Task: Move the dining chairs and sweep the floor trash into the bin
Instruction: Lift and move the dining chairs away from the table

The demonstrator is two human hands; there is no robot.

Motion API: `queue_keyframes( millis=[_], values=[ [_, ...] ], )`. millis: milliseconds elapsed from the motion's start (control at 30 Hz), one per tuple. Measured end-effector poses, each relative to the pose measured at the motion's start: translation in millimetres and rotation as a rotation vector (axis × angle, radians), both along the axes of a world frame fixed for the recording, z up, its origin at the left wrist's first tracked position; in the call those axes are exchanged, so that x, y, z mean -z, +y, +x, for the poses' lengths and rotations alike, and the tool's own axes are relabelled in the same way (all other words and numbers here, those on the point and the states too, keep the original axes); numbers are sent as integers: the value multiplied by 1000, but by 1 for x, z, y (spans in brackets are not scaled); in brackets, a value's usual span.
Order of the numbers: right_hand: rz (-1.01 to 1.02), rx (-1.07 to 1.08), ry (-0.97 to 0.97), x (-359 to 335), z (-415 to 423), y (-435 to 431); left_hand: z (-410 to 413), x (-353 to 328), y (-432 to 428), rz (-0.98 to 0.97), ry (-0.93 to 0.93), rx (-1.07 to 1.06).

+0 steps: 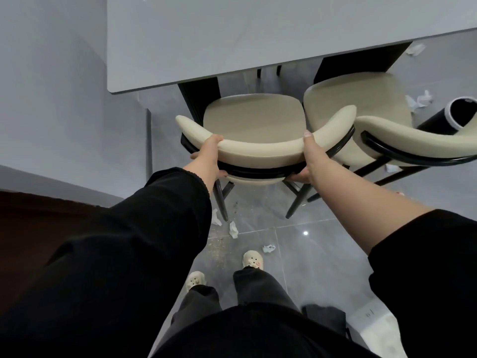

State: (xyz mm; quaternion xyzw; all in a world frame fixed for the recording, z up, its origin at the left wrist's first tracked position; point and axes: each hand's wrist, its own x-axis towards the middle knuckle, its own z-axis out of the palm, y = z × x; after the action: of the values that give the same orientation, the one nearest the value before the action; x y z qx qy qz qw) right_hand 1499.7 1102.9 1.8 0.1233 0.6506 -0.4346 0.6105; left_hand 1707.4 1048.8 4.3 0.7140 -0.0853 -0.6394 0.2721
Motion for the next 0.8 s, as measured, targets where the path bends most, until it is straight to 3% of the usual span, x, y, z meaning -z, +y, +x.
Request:
queue_keyframes(
  millis=[200,800],
  values=[
    [8,126,10,12,-5,3,3,7,4,-21,75,11],
    [2,63,117,61,-17,51,4,55,49,20,174,-28]
  ],
)
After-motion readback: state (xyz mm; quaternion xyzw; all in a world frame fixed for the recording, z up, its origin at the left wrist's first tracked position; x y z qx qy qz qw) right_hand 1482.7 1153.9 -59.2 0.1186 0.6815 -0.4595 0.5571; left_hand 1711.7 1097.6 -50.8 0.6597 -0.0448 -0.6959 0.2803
